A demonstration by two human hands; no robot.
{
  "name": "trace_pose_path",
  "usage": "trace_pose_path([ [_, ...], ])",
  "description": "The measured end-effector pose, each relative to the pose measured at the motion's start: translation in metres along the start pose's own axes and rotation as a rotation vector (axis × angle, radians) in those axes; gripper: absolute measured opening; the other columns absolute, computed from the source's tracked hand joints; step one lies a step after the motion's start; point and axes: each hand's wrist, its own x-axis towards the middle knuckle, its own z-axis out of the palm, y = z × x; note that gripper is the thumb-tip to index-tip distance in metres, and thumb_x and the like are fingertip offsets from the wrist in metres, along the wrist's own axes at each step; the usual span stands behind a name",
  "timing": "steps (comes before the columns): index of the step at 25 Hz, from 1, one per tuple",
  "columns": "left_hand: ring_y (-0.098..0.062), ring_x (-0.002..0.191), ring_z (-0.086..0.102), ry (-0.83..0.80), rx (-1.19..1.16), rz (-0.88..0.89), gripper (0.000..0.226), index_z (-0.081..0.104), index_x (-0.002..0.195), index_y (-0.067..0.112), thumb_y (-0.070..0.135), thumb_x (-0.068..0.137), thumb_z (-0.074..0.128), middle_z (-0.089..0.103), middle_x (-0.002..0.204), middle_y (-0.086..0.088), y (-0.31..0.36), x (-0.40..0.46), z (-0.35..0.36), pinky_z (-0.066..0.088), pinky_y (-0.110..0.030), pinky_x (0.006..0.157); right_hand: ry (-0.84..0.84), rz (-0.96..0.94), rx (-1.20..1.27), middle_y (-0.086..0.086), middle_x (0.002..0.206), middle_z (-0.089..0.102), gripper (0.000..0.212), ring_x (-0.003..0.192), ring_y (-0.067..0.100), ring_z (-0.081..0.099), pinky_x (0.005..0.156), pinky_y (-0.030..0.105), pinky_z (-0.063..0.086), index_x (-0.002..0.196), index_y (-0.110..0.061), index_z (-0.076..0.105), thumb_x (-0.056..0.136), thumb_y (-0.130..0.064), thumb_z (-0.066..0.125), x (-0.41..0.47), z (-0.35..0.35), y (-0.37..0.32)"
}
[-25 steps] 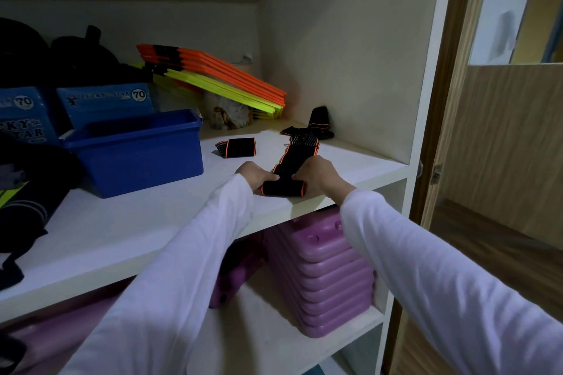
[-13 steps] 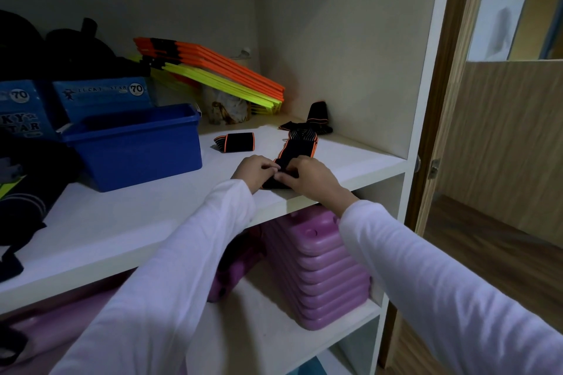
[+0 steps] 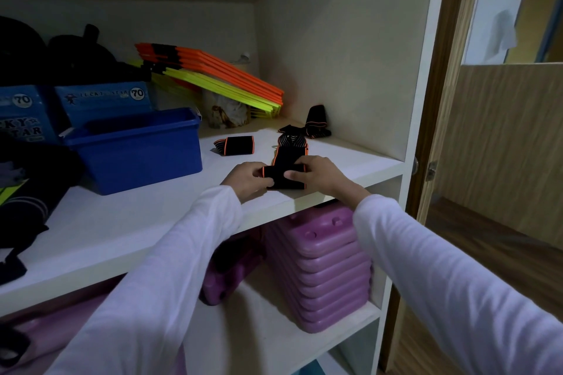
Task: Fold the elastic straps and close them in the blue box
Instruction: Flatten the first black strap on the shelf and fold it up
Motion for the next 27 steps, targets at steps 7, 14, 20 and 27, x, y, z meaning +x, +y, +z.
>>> trace_pose_path([
  [7,-0.023,0.066,0.055,0.049,-0.308,-0.133,0.019,0.056,0.064,0.004,0.004,0.082,0.063,0.053,0.066,-0.010,0.005,0.010,0.007,0.050,-0.033,0.076,0.050,0.182,0.278,0.008,0.077,0.058,0.032,0.070,0.021,0.057,0.063,0.027,0.045,0.081,-0.006,0.059,0.085,-0.037,0.065,0.009,0.001,0.001],
  [14,-0.021,0.073,0.060,0.081,-0.417,-0.193,0.026,0.058,0.070,0.001,0.013,0.093,0.056,0.061,0.083,-0.014,0.004,0.021,0.011,0.057,-0.021,0.067,0.078,0.315,0.277,0.005,0.051,0.048,0.048,0.027,0.006,0.048,0.034,0.013,0.038,0.052,-0.012,0.040,0.085,-0.036,0.065,0.014,0.002,-0.001],
  [20,-0.018,0.068,0.058,0.110,-0.447,-0.236,0.024,0.055,0.068,0.000,0.008,0.091,0.059,0.057,0.075,-0.011,0.009,0.023,0.012,0.055,-0.014,0.050,0.160,0.363,0.300,-0.005,0.020,0.042,0.047,0.022,0.009,0.047,0.024,0.009,0.029,0.053,-0.012,0.040,0.082,-0.034,0.069,0.017,0.005,-0.005],
  [27,-0.025,0.062,0.064,0.251,-0.221,-0.309,0.034,0.055,0.059,0.004,0.024,0.082,0.071,0.061,0.066,-0.010,0.008,0.025,0.017,0.055,-0.033,0.081,0.231,0.270,0.025,0.014,0.095,0.060,0.035,0.092,0.031,0.057,0.067,0.029,0.038,0.090,-0.007,0.055,0.086,-0.041,0.062,0.015,0.012,-0.003],
])
